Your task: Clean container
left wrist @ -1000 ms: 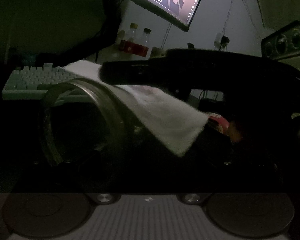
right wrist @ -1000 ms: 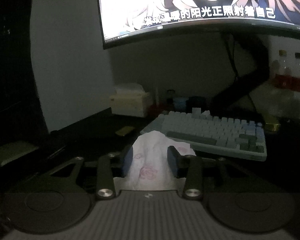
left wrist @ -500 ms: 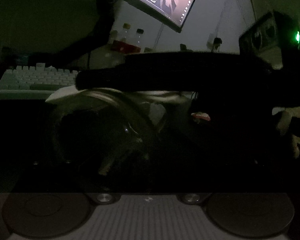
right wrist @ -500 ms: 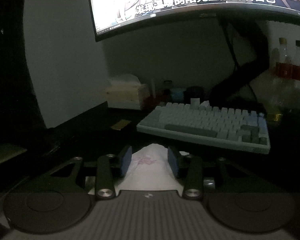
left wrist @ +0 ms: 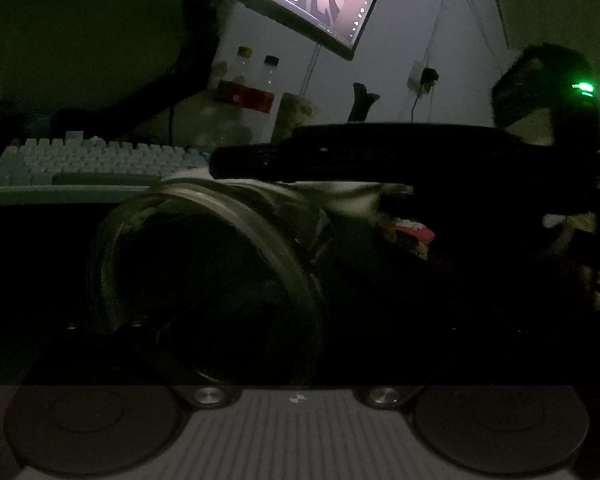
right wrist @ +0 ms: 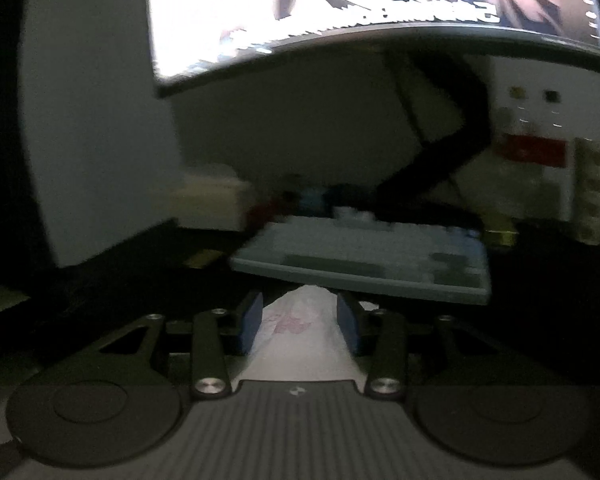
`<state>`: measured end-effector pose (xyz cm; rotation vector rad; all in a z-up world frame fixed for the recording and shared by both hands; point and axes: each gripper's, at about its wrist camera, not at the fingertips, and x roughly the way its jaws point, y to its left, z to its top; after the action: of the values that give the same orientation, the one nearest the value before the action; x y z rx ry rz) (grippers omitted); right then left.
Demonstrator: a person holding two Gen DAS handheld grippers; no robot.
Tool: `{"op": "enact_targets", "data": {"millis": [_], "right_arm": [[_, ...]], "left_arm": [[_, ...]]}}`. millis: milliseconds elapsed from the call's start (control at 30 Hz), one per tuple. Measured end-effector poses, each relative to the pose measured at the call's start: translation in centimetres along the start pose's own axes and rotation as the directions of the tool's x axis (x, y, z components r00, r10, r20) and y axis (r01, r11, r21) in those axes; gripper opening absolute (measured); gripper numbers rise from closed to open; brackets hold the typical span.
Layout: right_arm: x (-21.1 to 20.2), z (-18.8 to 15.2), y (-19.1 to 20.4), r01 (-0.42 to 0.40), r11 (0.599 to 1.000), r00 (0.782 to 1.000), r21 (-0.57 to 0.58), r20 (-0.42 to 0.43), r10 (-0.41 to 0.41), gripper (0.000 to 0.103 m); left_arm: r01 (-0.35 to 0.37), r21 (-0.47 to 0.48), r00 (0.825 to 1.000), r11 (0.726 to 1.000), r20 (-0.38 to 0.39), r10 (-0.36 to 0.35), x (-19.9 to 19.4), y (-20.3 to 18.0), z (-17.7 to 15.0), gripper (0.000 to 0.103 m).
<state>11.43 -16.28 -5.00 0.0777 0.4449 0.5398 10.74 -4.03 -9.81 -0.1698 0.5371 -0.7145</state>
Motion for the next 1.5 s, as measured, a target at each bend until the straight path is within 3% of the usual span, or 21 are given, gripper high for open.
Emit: {"op": "enact_targets", "data": {"millis": [100,233,333,367,433,600,733,1033,1267,1367,1500], "right_arm": [[-0.7,-0.3,-0.2,-0.062,0.998,0.998,-0.027,0.019,0.062,0.048],[0.2,0.2,-2.1,0.075,0.997,0.997,0.035,-0.004,-0.075,0.049],[0.5,0.0,-2.8,0.089,0.990,0.996,0.108,0.000,-0.089,0.048],[0.5,-0.1,-2.4,0.104,0.991,0.994,0.090,0.011,-0.105,0.047],[0.1,-0.3,-1.3,0.092,0.995,0.995,0.032,0.032,-0.093,0.028],[-0.4,-0.1,-0.1,0.006,1.000,1.000,-0.010,0.020,-0.006,0.013],[-0.6,0.5,-0.4,-0.035,0.999,0.999,0.030,-0.004,0.035,0.008],[-2.1,1.6,-0.4,-0.021,0.999,0.999,0.033,0.044,0.019,0.008],[-0.2,0.4,1.1,-0.041,0.997,0.998,-0.069,0.033,0.044,0.008],[0.2,-0.2,1.0,0.027,0.995,0.998,-0.096,0.051,-0.022,0.008],[0.8,-0.1,-0.9,0.133,0.991,0.991,-0.013,0.029,-0.132,0.008]], "left_arm": [[0.012,-0.009,1.000,1.000,0.001,-0.012,-0.1,0.2,0.0,0.103],[0.006,0.001,1.000,1.000,-0.004,-0.006,-0.1,0.0,0.0,0.103],[0.004,-0.005,1.000,1.000,-0.005,-0.004,0.0,0.0,0.0,0.103],[0.006,-0.006,1.000,1.000,-0.005,-0.006,0.0,0.0,0.1,0.103],[0.009,-0.008,1.000,1.000,-0.005,-0.009,0.0,0.0,0.1,0.103],[0.010,0.017,1.000,1.000,-0.008,-0.010,0.0,-0.3,0.0,0.103],[0.041,0.036,0.999,0.999,-0.019,-0.040,-0.5,0.9,0.0,0.103],[0.010,0.028,1.000,1.000,-0.014,-0.010,-0.2,-0.2,-0.1,0.103],[0.009,0.041,1.000,0.999,-0.020,-0.008,0.3,-1.6,-0.2,0.103],[0.012,0.052,1.000,0.999,-0.023,-0.011,0.2,-2.4,-0.4,0.103],[0.052,0.036,0.998,0.998,-0.021,-0.051,0.1,-3.2,-0.6,0.103]]}}
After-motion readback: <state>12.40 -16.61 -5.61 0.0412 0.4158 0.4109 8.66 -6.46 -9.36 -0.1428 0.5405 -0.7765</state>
